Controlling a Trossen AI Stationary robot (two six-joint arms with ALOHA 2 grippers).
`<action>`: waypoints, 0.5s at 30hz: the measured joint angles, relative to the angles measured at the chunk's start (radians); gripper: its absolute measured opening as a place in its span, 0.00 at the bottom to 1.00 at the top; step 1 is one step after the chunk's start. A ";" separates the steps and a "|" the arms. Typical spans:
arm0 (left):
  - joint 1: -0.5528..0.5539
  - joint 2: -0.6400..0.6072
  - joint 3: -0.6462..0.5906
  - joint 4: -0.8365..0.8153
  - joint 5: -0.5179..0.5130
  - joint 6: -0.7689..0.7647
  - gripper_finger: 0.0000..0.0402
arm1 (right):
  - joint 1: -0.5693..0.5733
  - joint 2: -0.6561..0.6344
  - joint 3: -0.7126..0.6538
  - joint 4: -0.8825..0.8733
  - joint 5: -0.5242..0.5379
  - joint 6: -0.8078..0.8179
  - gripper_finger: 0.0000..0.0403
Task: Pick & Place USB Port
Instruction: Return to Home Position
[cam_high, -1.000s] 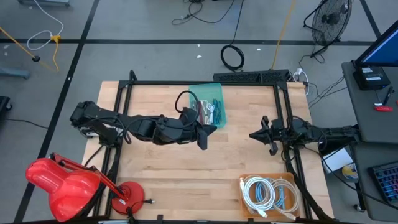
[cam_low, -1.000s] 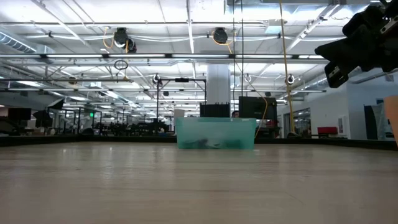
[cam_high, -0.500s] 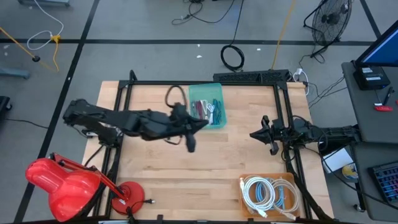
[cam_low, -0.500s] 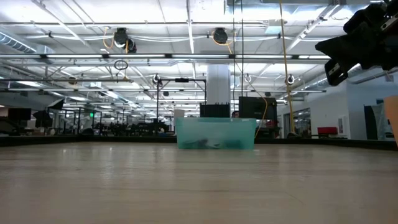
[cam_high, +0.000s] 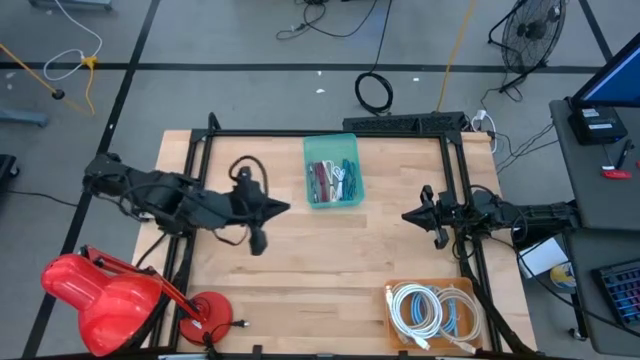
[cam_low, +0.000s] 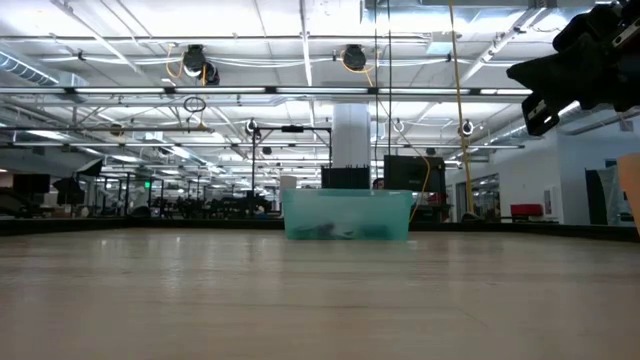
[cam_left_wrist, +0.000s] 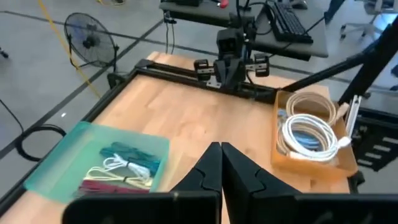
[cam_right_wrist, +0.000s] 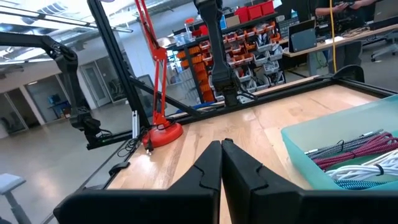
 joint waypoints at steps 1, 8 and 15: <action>-0.006 -0.011 0.000 -0.019 -0.002 0.000 0.00 | 0.000 0.000 0.000 0.000 0.000 0.000 0.00; -0.041 -0.158 -0.112 -0.059 -0.001 0.004 0.00 | 0.000 0.000 0.000 0.000 0.000 0.000 0.00; -0.062 -0.456 -0.516 0.248 0.018 -0.021 0.00 | 0.000 0.000 0.000 0.000 0.000 0.000 0.00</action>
